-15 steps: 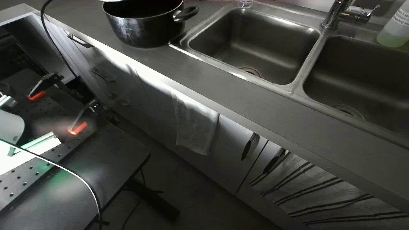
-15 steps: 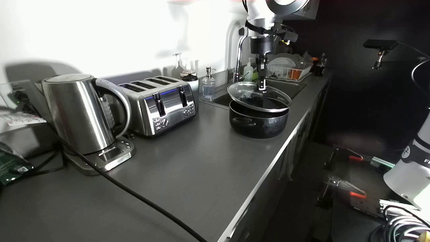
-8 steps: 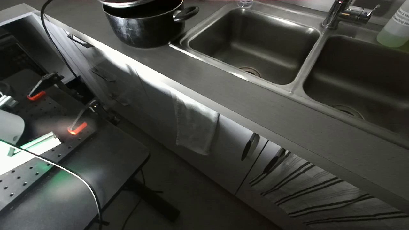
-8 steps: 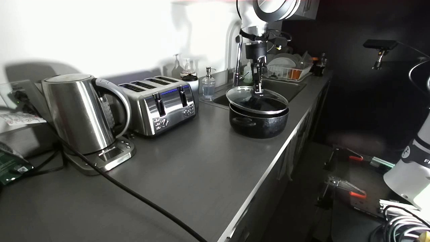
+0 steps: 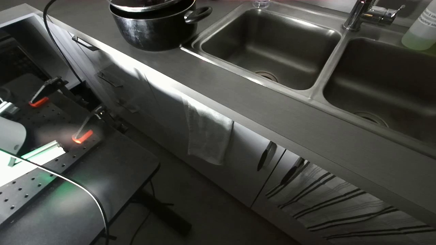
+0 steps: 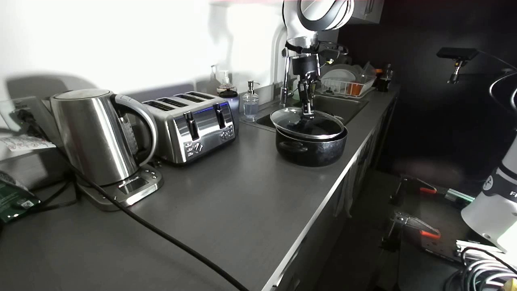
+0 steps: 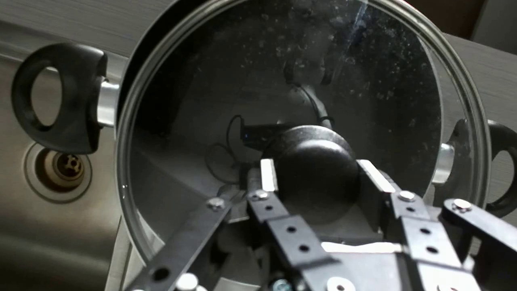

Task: Put the lid on the pot

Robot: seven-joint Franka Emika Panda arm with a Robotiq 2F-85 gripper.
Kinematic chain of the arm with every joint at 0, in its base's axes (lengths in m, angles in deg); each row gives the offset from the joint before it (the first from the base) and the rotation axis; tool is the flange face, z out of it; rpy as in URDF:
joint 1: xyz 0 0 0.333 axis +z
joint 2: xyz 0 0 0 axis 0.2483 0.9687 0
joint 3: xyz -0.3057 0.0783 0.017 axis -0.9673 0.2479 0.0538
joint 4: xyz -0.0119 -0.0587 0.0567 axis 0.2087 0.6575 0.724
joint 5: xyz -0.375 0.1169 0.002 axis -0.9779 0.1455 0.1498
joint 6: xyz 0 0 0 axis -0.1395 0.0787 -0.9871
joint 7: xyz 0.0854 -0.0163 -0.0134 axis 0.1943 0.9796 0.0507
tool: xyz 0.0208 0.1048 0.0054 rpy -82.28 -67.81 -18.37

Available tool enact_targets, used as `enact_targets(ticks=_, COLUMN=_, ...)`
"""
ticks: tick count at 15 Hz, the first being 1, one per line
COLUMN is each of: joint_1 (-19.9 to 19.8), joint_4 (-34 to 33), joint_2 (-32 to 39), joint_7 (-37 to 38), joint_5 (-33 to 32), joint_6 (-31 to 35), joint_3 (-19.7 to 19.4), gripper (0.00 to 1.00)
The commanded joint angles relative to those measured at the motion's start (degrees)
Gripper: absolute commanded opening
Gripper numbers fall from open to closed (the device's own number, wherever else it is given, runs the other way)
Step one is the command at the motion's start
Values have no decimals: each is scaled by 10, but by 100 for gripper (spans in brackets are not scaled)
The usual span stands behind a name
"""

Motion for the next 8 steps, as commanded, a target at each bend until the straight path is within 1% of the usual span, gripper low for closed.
enact_targets(ticks=1, joint_1=-3, joint_4=-32, joint_2=15, joint_7=9, joint_5=19, joint_6=-27, joint_3=-2, gripper=25)
enact_targets(ticks=8, joint_1=-8, joint_4=-46, joint_2=36, joint_7=18, joint_5=24, joint_6=-35, joint_3=-3, gripper=25)
